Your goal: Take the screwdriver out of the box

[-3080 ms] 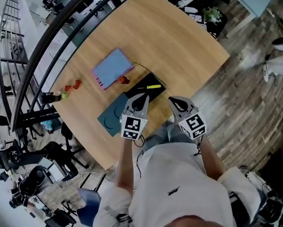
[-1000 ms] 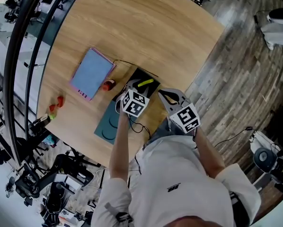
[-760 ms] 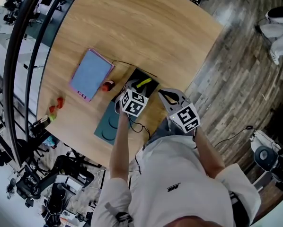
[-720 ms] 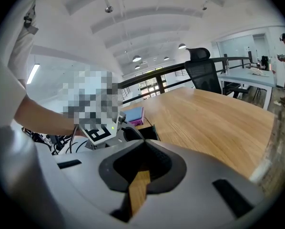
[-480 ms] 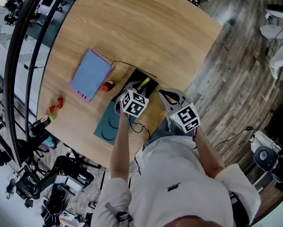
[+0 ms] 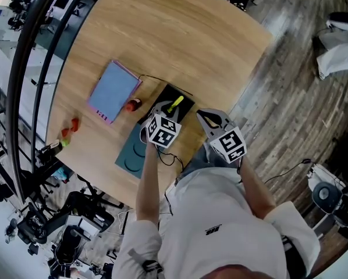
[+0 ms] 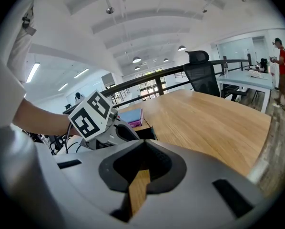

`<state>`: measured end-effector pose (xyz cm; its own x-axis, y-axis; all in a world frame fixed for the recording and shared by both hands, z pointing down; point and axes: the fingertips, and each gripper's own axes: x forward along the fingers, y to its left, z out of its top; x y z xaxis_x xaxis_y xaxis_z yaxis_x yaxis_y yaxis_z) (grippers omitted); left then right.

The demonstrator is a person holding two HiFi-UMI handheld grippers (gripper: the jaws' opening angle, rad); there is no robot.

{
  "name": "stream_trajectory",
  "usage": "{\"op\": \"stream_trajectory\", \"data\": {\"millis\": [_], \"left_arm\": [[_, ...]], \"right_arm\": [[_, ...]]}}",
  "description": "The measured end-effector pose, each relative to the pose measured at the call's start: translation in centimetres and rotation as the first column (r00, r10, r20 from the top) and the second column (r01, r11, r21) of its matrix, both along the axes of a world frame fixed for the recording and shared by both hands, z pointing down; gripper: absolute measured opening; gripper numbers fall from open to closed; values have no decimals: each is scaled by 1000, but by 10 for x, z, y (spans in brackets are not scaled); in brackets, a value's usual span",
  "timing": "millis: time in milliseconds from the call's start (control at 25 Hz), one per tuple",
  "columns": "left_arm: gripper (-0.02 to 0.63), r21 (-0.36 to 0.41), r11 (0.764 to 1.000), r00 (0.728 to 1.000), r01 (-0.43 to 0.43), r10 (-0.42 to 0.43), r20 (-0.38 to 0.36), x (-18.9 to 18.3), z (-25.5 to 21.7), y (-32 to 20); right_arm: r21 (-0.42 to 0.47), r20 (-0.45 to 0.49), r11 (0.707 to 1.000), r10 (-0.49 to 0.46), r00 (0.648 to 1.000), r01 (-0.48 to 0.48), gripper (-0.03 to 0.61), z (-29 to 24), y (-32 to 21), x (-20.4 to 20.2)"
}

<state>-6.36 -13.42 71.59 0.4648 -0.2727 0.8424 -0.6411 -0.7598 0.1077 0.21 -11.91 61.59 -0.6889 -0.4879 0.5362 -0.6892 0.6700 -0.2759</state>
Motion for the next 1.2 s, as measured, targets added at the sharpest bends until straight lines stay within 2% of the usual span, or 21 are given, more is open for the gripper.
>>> {"op": "stream_trajectory", "data": {"millis": [280, 600, 960, 1200], "left_arm": [[75, 95, 993, 997, 74, -71, -43, -7, -35, -6], [75, 204, 958, 974, 201, -174, -143, -16, -83, -8], [75, 315, 887, 931, 337, -266, -249, -27, -150, 2], [75, 380, 820, 891, 429, -315, -327, -35, -201, 18]], "right_arm": [[52, 0, 999, -15, 1000, 15, -6, -14, -4, -1], [100, -4, 993, -56, 998, 56, -6, -37, -4, -4], [184, -19, 977, -109, 994, 111, -6, -69, 0, -2], [236, -24, 962, -133, 991, 135, -6, -97, 5, 8]]}}
